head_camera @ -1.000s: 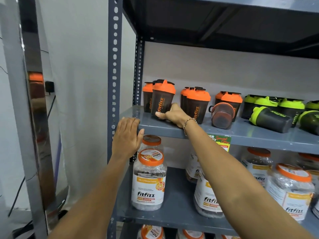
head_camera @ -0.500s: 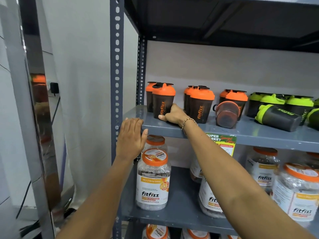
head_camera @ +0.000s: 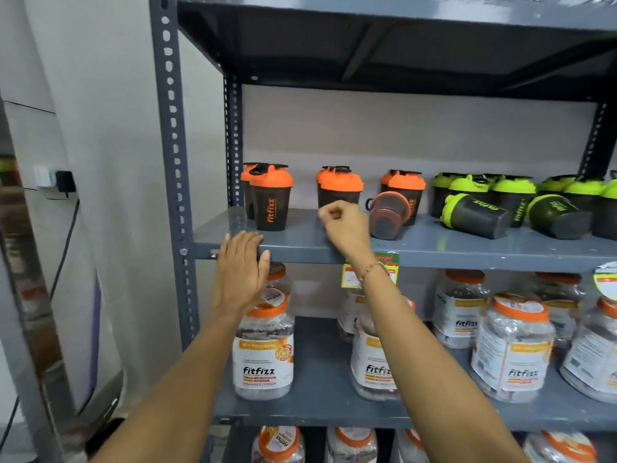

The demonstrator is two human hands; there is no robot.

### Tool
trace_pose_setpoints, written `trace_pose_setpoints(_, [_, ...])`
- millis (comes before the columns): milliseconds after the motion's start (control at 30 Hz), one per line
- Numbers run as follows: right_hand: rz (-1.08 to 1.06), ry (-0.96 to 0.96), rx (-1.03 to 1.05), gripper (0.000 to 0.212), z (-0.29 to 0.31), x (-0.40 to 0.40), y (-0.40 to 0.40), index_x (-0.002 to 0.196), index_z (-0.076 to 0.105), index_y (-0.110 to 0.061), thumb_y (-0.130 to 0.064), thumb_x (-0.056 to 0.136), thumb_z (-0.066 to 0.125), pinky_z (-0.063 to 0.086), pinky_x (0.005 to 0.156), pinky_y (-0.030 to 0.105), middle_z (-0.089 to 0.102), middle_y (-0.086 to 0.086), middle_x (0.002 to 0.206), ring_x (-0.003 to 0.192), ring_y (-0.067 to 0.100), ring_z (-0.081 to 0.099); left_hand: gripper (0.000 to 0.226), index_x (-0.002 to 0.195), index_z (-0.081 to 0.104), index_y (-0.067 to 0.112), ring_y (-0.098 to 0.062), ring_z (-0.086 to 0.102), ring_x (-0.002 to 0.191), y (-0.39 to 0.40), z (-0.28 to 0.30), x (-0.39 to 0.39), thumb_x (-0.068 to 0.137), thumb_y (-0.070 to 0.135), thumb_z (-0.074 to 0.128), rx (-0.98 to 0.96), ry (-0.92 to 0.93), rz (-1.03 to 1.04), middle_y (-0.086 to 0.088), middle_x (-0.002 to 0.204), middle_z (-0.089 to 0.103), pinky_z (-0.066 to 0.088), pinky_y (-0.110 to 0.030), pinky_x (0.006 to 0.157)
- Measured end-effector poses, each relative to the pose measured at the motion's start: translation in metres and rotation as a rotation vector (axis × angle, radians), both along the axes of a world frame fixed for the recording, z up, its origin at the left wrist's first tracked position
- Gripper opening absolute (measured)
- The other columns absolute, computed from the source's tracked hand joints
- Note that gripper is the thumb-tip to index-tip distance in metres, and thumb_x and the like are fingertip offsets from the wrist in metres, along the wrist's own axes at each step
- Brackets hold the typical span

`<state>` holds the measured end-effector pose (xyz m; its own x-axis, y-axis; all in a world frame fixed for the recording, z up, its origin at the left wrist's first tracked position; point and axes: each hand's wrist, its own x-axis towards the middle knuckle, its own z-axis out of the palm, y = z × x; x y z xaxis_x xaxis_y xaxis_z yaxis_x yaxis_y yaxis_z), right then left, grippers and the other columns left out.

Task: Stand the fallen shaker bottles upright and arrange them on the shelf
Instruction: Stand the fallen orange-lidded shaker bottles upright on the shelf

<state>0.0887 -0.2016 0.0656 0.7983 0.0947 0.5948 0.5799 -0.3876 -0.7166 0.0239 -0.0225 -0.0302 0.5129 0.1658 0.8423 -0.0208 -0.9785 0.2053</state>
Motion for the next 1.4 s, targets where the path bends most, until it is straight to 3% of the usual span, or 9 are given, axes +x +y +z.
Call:
trace_pose_setpoints(67, [-0.197, -0.065, 0.194, 0.025, 0.002, -0.001, -0.037, 0.087, 0.073, -0.002, -0.013, 0.088, 0.051, 0.043, 0.070, 0.028, 0.074, 0.019, 0.088, 0.088, 0.034, 0.067, 0.047, 0.126, 0.054, 0.008, -0.025, 0.047, 0.127, -0.025, 0.002, 0.007, 0.096, 0.036, 0.031, 0.027, 0.013, -0.028, -0.009, 0.128, 0.058, 0.017, -0.037, 0.119])
trace_pose_setpoints(200, [-0.424, 0.150, 0.353, 0.032, 0.009, 0.020, -0.102, 0.110, 0.066, 0.004, -0.012, 0.092, 0.044, 0.036, 0.070, 0.025, 0.067, 0.024, 0.116, 0.109, 0.037, 0.061, 0.051, 0.125, 0.056, 0.005, -0.028, 0.048, 0.127, -0.081, 0.009, 0.019, 0.095, 0.036, 0.030, -0.009, 0.013, -0.069, -0.011, 0.128, 0.059, 0.019, -0.038, 0.118])
trace_pose_setpoints(333, [-0.345, 0.393, 0.115, 0.051, 0.012, 0.040, -0.122, 0.130, 0.052, 0.005, -0.033, 0.099, 0.036, 0.040, 0.100, 0.037, 0.052, 0.025, 0.137, 0.127, 0.038, 0.049, 0.052, 0.125, 0.056, 0.008, -0.024, 0.049, 0.126, -0.131, 0.012, 0.033, 0.094, 0.039, 0.027, 0.032, 0.057, -0.090, -0.008, 0.127, 0.059, 0.016, -0.040, 0.118])
trace_pose_setpoints(500, [-0.238, 0.375, -0.165, 0.091, 0.018, 0.041, -0.108, 0.129, 0.056, 0.000, -0.075, 0.082, 0.036, 0.038, 0.103, 0.039, 0.053, 0.022, 0.138, 0.127, 0.037, 0.049, 0.052, 0.126, 0.053, 0.009, -0.024, 0.045, 0.128, -0.150, 0.007, 0.048, 0.094, 0.042, 0.028, 0.080, 0.095, 0.006, -0.007, 0.128, 0.056, 0.011, -0.042, 0.118])
trace_pose_setpoints(900, [-0.252, 0.235, -0.302, 0.093, 0.013, 0.060, -0.156, 0.139, 0.037, -0.001, -0.054, 0.072, 0.072, 0.045, 0.097, 0.039, 0.044, 0.018, 0.140, 0.127, 0.034, 0.046, 0.052, 0.120, 0.053, 0.006, -0.031, 0.045, 0.123, -0.156, -0.003, 0.061, 0.093, 0.042, 0.027, 0.100, 0.060, 0.213, -0.015, 0.124, 0.053, 0.012, -0.046, 0.118])
trace_pose_setpoints(1100, [-0.018, 0.398, -0.278, 0.092, 0.025, 0.071, -0.168, 0.147, 0.012, 0.002, -0.057, 0.088, 0.051, 0.041, 0.107, 0.045, 0.040, 0.018, 0.148, 0.132, 0.036, 0.044, 0.046, 0.116, 0.051, 0.010, -0.028, 0.046, 0.118, -0.154, -0.007, 0.066, 0.094, 0.043, 0.028, 0.089, 0.027, 0.215, -0.012, 0.119, 0.053, 0.010, -0.043, 0.117])
trace_pose_setpoints(1200, [0.041, 0.464, -0.162, 0.084, 0.027, 0.076, -0.168, 0.145, 0.024, 0.001, -0.048, 0.087, 0.059, 0.047, 0.101, 0.043, 0.040, 0.015, 0.146, 0.127, 0.033, 0.048, 0.045, 0.117, 0.051, 0.011, -0.027, 0.046, 0.118, -0.150, -0.008, 0.066, 0.095, 0.044, 0.029, 0.112, 0.038, 0.209, -0.011, 0.119, 0.054, 0.011, -0.041, 0.117])
trace_pose_setpoints(1300, [0.084, 0.536, -0.156, 0.064, 0.031, 0.076, -0.168, 0.128, 0.041, -0.006, -0.044, 0.082, 0.064, 0.052, 0.074, 0.034, 0.047, 0.013, 0.137, 0.112, 0.030, 0.052, 0.045, 0.118, 0.051, 0.011, -0.026, 0.045, 0.118, -0.147, -0.008, 0.066, 0.095, 0.044, 0.030, 0.129, 0.035, 0.202, -0.010, 0.119, 0.054, 0.010, -0.040, 0.116])
trace_pose_setpoints(1400, [0.121, 0.615, -0.187, 0.071, 0.040, 0.077, -0.174, 0.136, 0.042, -0.009, -0.054, 0.084, 0.062, 0.046, 0.056, 0.028, 0.048, 0.011, 0.138, 0.110, 0.029, 0.054, 0.044, 0.119, 0.050, 0.012, -0.026, 0.046, 0.119, -0.144, -0.008, 0.066, 0.096, 0.044, 0.030, 0.147, 0.037, 0.186, -0.009, 0.120, 0.054, 0.012, -0.040, 0.116])
